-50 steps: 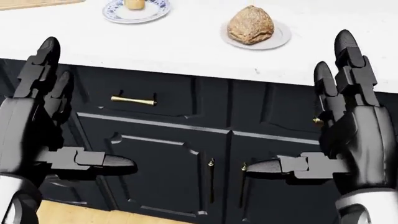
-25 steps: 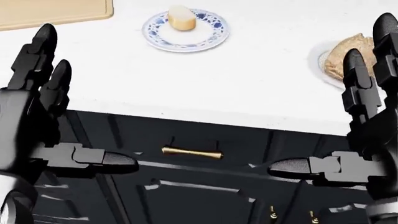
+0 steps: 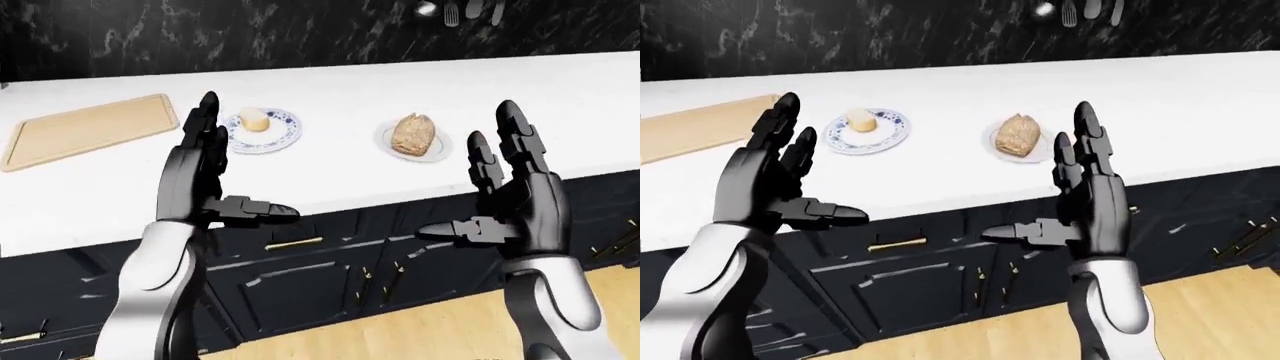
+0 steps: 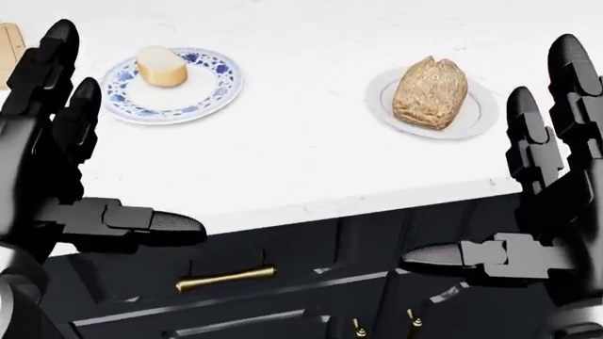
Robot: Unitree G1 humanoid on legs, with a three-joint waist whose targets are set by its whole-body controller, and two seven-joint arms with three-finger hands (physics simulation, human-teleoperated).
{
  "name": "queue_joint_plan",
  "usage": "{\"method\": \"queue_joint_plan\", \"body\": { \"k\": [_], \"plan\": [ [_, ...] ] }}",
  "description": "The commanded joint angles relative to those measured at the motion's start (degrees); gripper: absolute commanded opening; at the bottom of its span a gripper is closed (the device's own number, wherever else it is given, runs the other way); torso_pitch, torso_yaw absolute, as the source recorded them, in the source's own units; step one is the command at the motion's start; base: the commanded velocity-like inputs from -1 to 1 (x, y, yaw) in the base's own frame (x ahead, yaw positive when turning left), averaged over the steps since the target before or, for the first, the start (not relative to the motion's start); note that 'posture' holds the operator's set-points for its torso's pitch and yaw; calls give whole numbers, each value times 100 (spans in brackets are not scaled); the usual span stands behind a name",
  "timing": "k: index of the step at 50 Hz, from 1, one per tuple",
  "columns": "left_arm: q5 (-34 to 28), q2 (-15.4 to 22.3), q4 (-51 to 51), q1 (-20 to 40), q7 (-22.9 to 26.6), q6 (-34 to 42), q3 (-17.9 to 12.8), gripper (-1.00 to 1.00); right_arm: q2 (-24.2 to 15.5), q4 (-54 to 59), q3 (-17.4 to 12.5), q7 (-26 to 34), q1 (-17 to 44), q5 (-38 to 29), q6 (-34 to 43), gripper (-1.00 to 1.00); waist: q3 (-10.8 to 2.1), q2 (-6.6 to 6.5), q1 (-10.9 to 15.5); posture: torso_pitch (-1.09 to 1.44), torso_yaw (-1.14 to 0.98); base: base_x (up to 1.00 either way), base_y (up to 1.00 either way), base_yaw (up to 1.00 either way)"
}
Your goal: Place all breads on the cutting board.
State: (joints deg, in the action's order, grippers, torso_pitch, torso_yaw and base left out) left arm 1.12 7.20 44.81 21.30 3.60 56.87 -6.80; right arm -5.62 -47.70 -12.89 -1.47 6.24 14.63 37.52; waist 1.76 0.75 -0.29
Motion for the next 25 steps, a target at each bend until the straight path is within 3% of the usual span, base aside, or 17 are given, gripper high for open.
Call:
{"method": "queue_joint_plan", "body": {
  "k": [1,2,7,8,10,14,15,18,22,25],
  "plan": [
    [59,21,226,147,-5,-110,23,100,-108,-193,68,-46,131,-210,-269,100,67,-88,32,0,0,0,0,0],
    [66,25,246,183,-18,-69,28,100,-76,-143,85,-18,138,-233,-322,100,-53,65,63,0,0,0,0,0],
    [157,124,364,314,-17,144,-138,100,-123,-201,143,27,328,-374,-7,100,-104,79,55,0,0,1,0,0],
    [181,150,359,341,-22,162,-166,100,-118,-243,115,34,376,-343,59,100,-207,57,54,0,0,19,0,0],
    [223,190,384,414,-45,243,-192,100,-119,-247,78,43,411,-312,71,100,64,-11,25,0,0,35,0,0],
    [280,250,386,575,-97,362,-198,100,-152,-328,26,23,477,-256,184,100,152,-359,48,0,0,43,0,0],
    [288,246,394,566,-107,356,-191,100,-155,-301,10,41,458,-250,140,100,121,-293,73,0,0,44,0,0],
    [302,237,389,559,-142,344,-155,100,-179,-333,-48,15,496,-198,191,100,66,-374,48,0,0,44,0,0],
    [319,247,411,547,-144,350,-148,100,-207,-398,-140,-38,505,-91,250,100,21,-246,84,0,0,44,0,0],
    [348,260,532,579,-152,481,-180,100,-251,-477,-169,-77,537,-44,338,100,9,-73,158,0,0,44,0,0]
  ]
}}
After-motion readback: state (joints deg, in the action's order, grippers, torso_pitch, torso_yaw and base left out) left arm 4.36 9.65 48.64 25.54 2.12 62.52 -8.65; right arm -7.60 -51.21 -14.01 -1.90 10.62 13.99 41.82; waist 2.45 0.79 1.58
